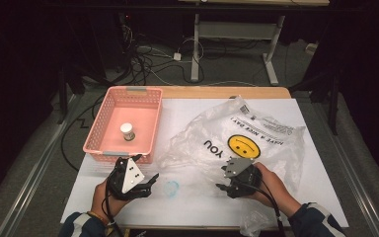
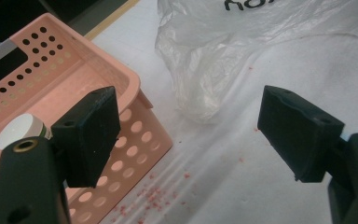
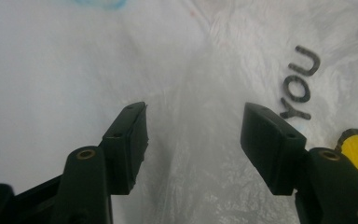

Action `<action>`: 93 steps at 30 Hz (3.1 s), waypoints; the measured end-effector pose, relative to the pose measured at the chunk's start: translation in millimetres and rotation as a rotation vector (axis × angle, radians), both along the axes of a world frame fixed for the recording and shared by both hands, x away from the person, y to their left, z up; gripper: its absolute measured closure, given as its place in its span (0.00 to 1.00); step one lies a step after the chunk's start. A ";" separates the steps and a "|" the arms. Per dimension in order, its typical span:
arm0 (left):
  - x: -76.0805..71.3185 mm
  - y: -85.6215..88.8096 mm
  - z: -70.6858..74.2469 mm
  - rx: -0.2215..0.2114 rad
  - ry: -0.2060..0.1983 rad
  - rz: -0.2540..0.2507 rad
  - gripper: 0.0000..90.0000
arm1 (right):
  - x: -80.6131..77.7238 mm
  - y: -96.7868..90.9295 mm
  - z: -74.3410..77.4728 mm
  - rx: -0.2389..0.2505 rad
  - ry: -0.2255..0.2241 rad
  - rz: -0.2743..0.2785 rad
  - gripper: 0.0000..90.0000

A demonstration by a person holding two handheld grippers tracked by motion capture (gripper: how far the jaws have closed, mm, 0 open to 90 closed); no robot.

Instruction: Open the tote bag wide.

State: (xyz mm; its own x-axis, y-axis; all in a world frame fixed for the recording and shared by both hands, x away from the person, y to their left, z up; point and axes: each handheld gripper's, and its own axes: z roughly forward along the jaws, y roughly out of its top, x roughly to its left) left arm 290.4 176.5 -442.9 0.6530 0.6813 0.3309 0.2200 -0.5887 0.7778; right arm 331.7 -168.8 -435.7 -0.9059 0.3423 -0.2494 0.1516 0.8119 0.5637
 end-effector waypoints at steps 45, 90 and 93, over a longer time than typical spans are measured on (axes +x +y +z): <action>0.5 12.3 8.4 -0.027 -0.025 0.034 0.22 | 30.4 -6.1 51.9 0.230 -0.285 -0.234 1.00; 19.4 54.1 36.5 -0.139 -0.040 0.177 0.22 | 18.1 -20.9 102.5 0.468 -0.474 -0.262 1.00; 21.7 56.9 36.2 -0.148 -0.034 0.183 0.22 | 17.9 -20.7 103.9 0.475 -0.479 -0.264 1.00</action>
State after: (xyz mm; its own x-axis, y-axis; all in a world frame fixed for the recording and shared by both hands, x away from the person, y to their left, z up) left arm 312.1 233.4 -406.7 0.5041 0.8301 0.2385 0.2849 -0.4205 0.8614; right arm 349.6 -189.5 -331.7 -0.6070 0.7044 -0.3679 -0.0432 0.4330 0.9004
